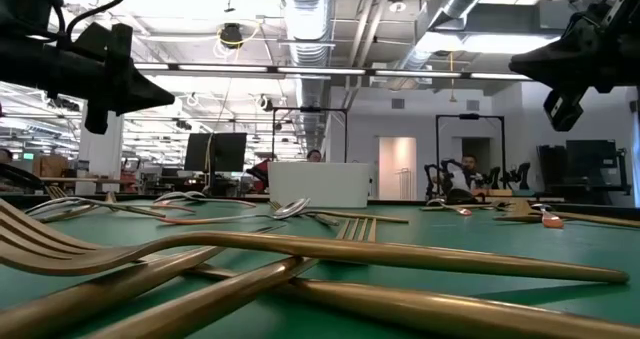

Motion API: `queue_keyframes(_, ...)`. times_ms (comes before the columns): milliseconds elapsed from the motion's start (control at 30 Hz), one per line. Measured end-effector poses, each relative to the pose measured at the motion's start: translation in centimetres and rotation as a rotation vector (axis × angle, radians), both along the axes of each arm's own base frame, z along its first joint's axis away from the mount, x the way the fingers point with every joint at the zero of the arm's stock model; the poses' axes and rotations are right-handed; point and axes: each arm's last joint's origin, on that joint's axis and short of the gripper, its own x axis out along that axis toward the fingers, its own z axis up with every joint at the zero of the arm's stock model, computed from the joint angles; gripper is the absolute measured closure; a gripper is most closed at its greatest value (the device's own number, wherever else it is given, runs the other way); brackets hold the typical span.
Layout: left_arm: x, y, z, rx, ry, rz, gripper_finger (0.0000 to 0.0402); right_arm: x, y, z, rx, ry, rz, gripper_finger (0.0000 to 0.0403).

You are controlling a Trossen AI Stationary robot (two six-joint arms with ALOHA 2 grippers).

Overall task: Sort silverware by color (type)
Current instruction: Put the gold fork into the transparent bin

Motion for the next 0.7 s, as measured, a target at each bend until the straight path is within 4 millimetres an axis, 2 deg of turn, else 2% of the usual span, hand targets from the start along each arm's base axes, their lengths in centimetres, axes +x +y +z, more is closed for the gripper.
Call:
queue_keyframes(200,0.0,0.0,0.0,-0.011,-0.01,0.0,0.0401,0.0,-0.1,0.0,-0.021,0.002,-0.026,0.0347)
queue_keyframes(333,0.0,0.0,0.0,-0.029,-0.026,0.002,0.0401,-0.1,-0.7,0.2,-0.146,0.018,-0.196,0.0347)
queue_keyframes(433,0.0,0.0,0.0,-0.011,-0.01,0.002,0.0401,-0.1,-1.0,0.2,-0.229,0.048,-0.251,0.0347)
queue_keyframes(533,0.0,0.0,0.0,0.017,0.015,0.011,0.0401,-0.2,-1.3,0.7,-0.264,0.016,-0.309,0.0347)
queue_keyframes(700,-0.2,0.2,0.1,0.038,0.02,0.09,0.0401,-0.6,-2.4,1.3,-0.28,0.033,-0.549,0.0347)
